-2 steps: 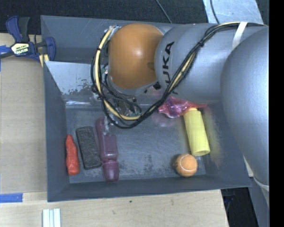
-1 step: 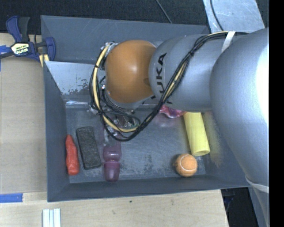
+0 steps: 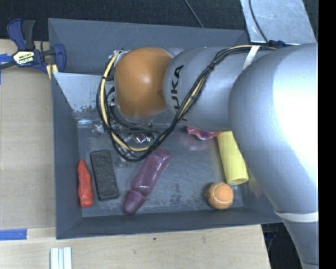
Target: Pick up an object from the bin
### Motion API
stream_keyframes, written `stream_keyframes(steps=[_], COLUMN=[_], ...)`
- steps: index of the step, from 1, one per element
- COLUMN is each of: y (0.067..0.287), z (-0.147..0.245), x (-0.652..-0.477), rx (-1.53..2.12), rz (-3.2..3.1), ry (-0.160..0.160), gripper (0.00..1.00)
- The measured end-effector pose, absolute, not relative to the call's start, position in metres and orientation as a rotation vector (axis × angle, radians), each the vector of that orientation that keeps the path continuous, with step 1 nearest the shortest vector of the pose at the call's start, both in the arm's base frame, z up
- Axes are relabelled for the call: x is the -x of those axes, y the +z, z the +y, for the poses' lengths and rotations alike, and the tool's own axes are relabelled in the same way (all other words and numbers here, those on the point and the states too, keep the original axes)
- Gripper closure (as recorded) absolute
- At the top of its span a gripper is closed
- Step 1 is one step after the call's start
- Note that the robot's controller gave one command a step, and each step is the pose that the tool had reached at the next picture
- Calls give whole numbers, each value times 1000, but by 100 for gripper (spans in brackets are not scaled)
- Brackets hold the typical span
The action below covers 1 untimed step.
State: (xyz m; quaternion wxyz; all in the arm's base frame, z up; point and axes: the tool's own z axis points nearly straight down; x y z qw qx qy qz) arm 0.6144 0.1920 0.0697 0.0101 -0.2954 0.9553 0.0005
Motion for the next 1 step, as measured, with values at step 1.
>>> stream_keyframes(steps=[1], y=[72], z=[207], x=[-618], rx=[890], rz=[2998], ry=[4], gripper=[100])
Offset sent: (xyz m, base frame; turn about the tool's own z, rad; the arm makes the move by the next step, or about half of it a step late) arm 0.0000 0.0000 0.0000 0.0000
